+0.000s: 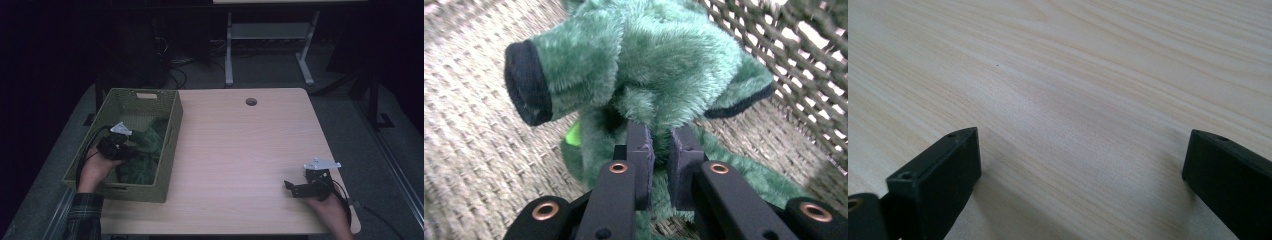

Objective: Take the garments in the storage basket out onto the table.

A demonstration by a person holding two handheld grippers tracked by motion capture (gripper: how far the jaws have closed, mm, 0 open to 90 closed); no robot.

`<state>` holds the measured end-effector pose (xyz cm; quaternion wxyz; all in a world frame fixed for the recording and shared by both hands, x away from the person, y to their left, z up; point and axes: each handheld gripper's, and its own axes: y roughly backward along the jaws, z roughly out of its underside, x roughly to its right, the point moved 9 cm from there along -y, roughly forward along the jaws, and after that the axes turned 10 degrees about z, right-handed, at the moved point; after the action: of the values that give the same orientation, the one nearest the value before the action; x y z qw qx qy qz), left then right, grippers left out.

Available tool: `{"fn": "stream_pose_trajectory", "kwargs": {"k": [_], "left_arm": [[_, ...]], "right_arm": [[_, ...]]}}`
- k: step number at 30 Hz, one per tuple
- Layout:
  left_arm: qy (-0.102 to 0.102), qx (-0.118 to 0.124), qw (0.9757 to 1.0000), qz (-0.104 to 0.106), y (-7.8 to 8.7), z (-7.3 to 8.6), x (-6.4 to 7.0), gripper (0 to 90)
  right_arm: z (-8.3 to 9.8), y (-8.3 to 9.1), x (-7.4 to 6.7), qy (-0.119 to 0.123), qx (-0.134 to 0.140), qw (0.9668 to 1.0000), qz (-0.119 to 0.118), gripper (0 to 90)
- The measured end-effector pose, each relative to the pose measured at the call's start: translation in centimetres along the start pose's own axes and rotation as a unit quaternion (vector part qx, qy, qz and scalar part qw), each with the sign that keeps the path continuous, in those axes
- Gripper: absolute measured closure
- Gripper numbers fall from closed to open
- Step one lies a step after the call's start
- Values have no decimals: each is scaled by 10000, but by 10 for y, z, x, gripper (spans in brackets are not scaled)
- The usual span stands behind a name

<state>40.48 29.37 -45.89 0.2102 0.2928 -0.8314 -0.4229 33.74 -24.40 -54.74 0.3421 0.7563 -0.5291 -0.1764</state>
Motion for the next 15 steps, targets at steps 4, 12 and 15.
{"fn": "stream_pose_trajectory", "kwargs": {"k": [4, 12, 15], "left_arm": [[68, 222, 9997, -57, 12, -4, -2, 823], [58, 825, 9964, -200, 37, -18, -2, 836], [41, 993, 9949, -194, 47, -24, -2, 836]], "right_arm": [[0, 0, 0, 1, 1, 10000, 0, 21], [0, 0, 0, 1, 1, 10000, 1, 21], [0, 0, 0, 2, -1, 10000, 2, 21]]}}
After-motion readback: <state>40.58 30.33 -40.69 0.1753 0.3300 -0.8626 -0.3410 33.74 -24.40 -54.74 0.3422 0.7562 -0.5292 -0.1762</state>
